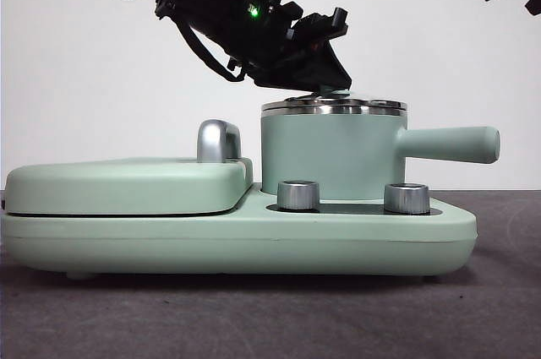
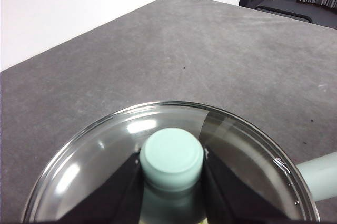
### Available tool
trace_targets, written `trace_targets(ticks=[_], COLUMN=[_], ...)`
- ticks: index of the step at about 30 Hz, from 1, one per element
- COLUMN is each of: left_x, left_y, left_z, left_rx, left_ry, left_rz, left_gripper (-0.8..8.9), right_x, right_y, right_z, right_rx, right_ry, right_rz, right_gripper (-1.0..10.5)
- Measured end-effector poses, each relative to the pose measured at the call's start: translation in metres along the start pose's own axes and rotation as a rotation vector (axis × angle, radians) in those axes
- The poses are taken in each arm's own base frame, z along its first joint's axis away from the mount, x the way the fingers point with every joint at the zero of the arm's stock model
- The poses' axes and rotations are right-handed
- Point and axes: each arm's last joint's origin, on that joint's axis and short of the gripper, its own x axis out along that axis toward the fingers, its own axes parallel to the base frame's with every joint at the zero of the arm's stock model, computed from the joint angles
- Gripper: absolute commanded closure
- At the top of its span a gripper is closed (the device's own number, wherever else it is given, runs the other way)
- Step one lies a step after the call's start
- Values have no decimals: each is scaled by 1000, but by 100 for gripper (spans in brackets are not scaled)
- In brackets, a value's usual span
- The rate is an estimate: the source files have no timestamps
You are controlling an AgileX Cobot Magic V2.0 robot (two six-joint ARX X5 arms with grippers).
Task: Put the buns in a small steamer
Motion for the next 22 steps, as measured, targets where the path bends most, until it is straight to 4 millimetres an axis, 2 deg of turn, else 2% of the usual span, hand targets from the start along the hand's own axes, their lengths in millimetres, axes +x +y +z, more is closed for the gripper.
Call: trace_targets(ticks=[2, 5, 11, 17, 22], left_x=[0, 0, -7, -43, -73], left_y=[0, 0, -1, 0, 9], left_z=[0, 0, 4, 32, 36], left_rx=[0, -1, -10, -23, -87], left_ry=[2, 2, 27, 26, 135], left_rz=[0, 0, -4, 10, 39], left_gripper=[767, 658, 518, 499, 501], right_x=[0, 0, 0, 0, 0], right_y=[0, 0, 0, 0, 0], right_z=[0, 0, 0, 0, 0], right_rx=[0, 0, 0, 0, 0], right_ry=[0, 0, 0, 0, -1], right_rz=[0, 0, 0, 0, 0], right_gripper=[625, 625, 625, 625, 624])
